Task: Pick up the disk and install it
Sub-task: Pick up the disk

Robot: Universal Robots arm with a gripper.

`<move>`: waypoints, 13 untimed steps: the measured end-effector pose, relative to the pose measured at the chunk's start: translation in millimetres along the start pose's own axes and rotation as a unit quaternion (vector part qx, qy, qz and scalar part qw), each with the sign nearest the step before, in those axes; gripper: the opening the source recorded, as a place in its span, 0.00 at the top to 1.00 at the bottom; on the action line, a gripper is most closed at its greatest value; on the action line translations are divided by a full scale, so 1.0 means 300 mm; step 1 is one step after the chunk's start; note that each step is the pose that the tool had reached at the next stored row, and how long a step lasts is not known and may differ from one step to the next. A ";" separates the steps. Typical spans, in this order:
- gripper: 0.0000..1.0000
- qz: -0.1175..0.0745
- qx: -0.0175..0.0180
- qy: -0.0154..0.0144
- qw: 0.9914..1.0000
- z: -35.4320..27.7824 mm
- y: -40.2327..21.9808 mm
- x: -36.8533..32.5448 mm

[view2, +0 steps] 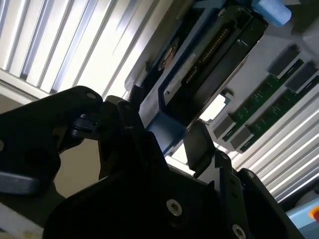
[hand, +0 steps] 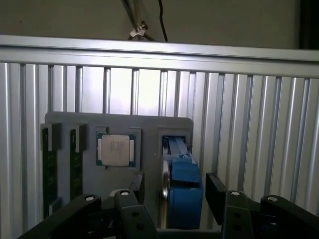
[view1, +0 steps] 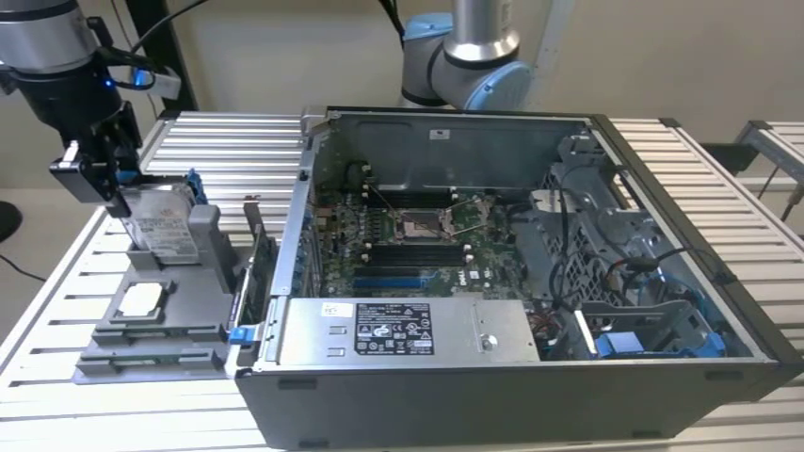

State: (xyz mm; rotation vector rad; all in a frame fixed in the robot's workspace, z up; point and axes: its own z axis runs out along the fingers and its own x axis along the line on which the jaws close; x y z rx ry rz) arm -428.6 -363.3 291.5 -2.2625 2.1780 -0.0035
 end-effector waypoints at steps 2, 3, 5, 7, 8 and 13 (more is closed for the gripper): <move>0.00 0.000 0.000 0.000 1.000 0.005 0.000 -0.002; 0.00 0.000 -0.001 -0.001 1.000 0.009 0.000 -0.003; 0.00 0.000 -0.002 -0.001 1.000 0.014 0.000 -0.006; 0.00 0.000 -0.003 -0.001 1.000 0.020 0.000 -0.009; 0.00 0.000 -0.004 -0.001 1.000 0.023 0.000 -0.010; 0.00 0.000 -0.006 -0.001 1.000 0.034 -0.001 -0.013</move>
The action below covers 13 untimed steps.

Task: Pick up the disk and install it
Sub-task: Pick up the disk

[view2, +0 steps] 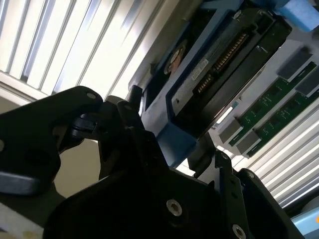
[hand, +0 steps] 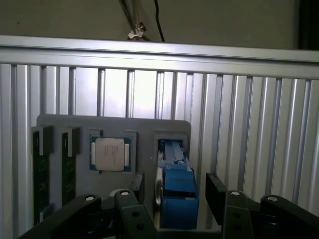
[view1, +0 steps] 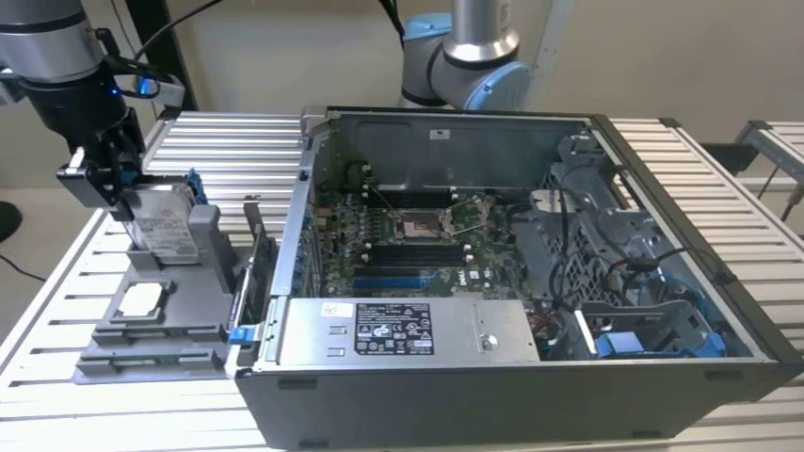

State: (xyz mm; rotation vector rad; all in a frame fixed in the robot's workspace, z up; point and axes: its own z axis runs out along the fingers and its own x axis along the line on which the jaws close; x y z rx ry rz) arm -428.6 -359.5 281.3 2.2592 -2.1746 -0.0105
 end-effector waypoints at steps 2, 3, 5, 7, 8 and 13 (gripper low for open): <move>0.00 0.000 0.000 0.000 1.000 0.005 0.000 0.000; 0.00 0.000 0.000 0.000 1.000 0.007 0.000 0.000; 0.00 0.000 0.000 0.000 1.000 0.007 0.000 0.000; 0.00 0.000 0.000 0.000 1.000 0.008 0.000 0.000; 0.00 0.000 0.000 0.000 1.000 0.008 0.000 0.000; 0.00 0.000 0.000 0.000 1.000 0.008 0.000 0.000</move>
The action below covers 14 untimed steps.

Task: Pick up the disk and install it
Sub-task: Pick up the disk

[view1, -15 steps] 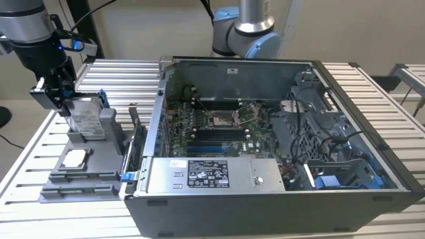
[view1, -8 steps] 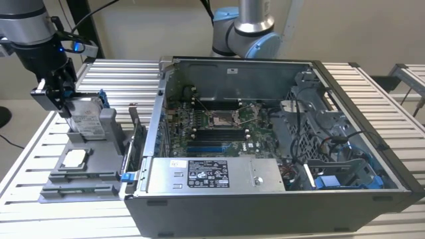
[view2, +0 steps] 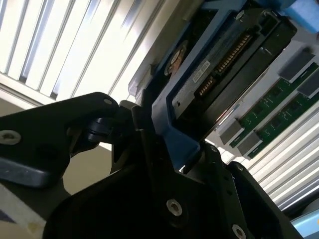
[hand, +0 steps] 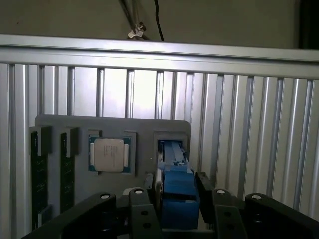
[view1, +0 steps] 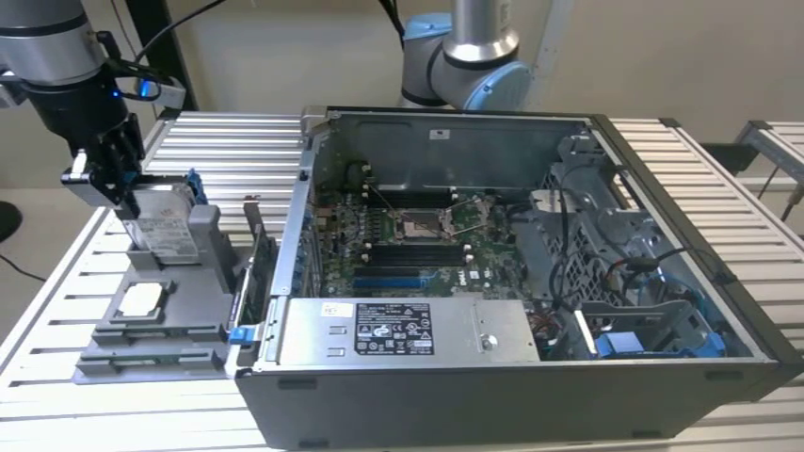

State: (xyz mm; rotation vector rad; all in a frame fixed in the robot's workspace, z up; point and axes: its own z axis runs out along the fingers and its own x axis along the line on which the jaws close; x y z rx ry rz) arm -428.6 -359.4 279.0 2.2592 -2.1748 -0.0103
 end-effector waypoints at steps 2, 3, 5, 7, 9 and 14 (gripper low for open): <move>0.00 0.000 0.000 0.000 1.000 0.000 0.000 0.000; 0.00 0.000 0.000 0.000 1.000 0.000 0.000 0.000; 0.00 0.000 0.000 0.000 1.000 0.000 0.000 0.000; 1.00 0.000 0.000 0.000 1.000 0.000 0.000 0.000; 1.00 0.000 0.000 0.000 1.000 0.000 0.000 0.000; 1.00 0.000 0.000 0.000 1.000 0.000 0.000 0.000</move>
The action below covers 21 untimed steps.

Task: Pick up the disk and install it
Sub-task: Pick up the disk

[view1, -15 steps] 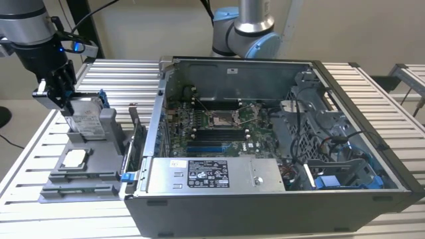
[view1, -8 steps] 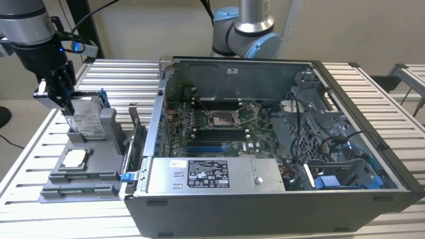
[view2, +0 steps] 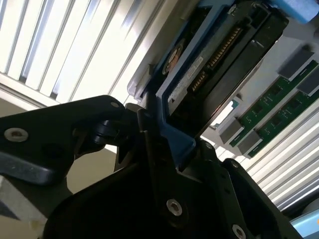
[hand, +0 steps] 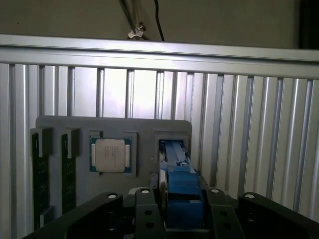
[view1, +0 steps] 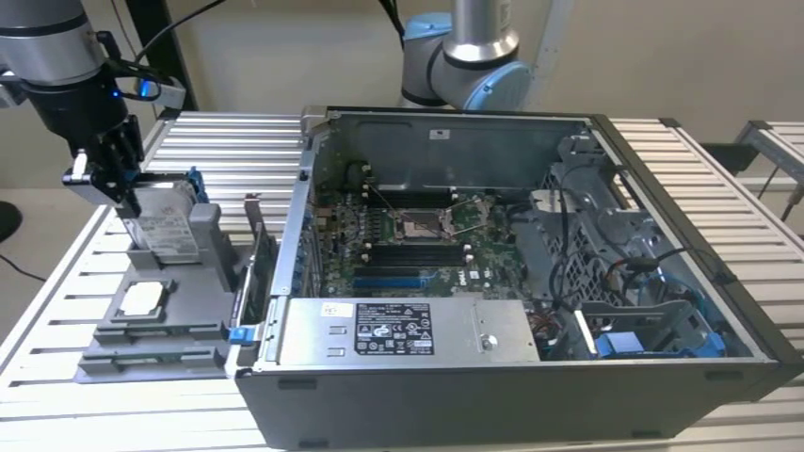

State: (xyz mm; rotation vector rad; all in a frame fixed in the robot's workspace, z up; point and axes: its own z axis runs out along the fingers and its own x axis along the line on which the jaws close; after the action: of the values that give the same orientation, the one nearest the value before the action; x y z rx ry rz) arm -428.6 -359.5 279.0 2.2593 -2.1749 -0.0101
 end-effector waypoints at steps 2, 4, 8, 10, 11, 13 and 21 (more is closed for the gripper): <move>1.00 0.000 0.000 0.000 1.000 0.000 0.000 0.000; 1.00 0.000 0.000 0.000 1.000 0.000 0.000 0.002; 1.00 0.000 0.000 0.000 1.000 0.000 0.000 0.005; 1.00 0.000 0.000 0.000 1.000 0.000 0.000 0.005; 1.00 0.000 0.000 0.000 1.000 0.000 0.000 0.005; 1.00 0.000 0.000 0.000 1.000 0.000 0.000 0.005; 1.00 0.000 0.000 0.000 1.000 0.000 0.000 0.007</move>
State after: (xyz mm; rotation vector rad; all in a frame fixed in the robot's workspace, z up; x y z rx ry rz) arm -428.6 -361.7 279.0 2.2596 -2.1751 -0.0104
